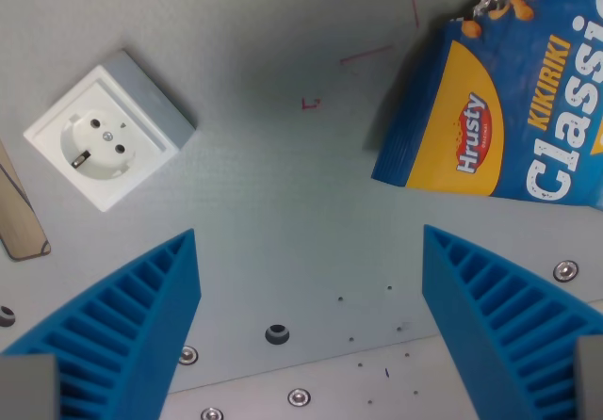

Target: Move in gripper negative z

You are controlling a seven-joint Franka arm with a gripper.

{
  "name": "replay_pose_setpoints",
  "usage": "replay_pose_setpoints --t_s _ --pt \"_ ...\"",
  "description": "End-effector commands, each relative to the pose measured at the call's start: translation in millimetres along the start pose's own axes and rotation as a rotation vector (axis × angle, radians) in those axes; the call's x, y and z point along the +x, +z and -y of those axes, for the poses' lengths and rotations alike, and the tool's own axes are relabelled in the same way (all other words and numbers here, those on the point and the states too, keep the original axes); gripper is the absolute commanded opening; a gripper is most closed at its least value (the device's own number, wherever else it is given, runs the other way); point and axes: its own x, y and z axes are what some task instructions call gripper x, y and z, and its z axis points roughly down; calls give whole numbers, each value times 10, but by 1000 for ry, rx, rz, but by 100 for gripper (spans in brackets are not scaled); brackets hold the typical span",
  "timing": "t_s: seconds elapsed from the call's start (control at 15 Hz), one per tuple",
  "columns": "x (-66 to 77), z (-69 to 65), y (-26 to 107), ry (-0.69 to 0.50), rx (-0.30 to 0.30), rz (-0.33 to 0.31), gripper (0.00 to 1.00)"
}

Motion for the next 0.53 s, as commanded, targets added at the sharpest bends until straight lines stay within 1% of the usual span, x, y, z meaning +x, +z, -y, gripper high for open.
replay_pose_setpoints --t_s 0.07,0.53 --pt "0 0 -60 0 0 -2 100" --pt "-1 0 -410 0 0 -2 100"
